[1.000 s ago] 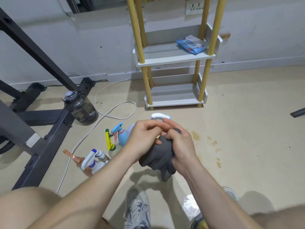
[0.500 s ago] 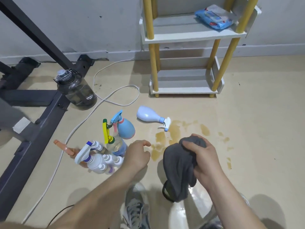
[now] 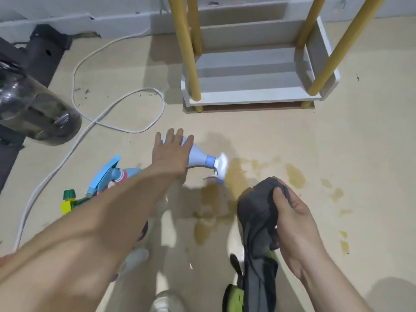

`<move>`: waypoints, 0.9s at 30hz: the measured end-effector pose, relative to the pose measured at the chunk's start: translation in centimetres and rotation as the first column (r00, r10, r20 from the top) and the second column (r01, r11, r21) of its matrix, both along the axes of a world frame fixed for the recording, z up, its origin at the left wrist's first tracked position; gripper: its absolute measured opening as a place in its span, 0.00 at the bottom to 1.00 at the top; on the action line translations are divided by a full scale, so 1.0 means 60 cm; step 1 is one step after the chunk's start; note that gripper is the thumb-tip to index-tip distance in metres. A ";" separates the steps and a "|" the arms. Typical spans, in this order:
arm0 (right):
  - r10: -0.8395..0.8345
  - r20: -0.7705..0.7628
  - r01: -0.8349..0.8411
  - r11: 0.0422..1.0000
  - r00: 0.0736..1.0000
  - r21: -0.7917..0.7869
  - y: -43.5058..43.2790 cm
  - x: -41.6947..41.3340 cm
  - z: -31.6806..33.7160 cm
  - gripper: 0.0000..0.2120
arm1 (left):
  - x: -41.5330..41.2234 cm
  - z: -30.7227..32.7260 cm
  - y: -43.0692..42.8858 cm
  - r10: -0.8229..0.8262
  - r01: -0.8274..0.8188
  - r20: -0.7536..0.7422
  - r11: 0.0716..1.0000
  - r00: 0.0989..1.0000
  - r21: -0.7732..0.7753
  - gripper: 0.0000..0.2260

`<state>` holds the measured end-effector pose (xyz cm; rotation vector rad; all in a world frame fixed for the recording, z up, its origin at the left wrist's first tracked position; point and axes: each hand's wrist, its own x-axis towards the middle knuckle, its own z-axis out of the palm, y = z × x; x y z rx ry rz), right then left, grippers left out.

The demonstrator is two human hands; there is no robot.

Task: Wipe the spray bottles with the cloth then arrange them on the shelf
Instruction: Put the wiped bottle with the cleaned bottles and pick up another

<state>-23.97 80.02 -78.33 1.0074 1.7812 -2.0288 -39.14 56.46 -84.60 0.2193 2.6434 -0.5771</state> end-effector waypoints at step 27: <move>0.535 -0.490 -0.321 0.831 0.689 0.455 0.003 0.181 0.316 0.22 | 0.386 0.430 0.214 0.356 -0.391 0.760 -0.694 0.544 0.605 0.15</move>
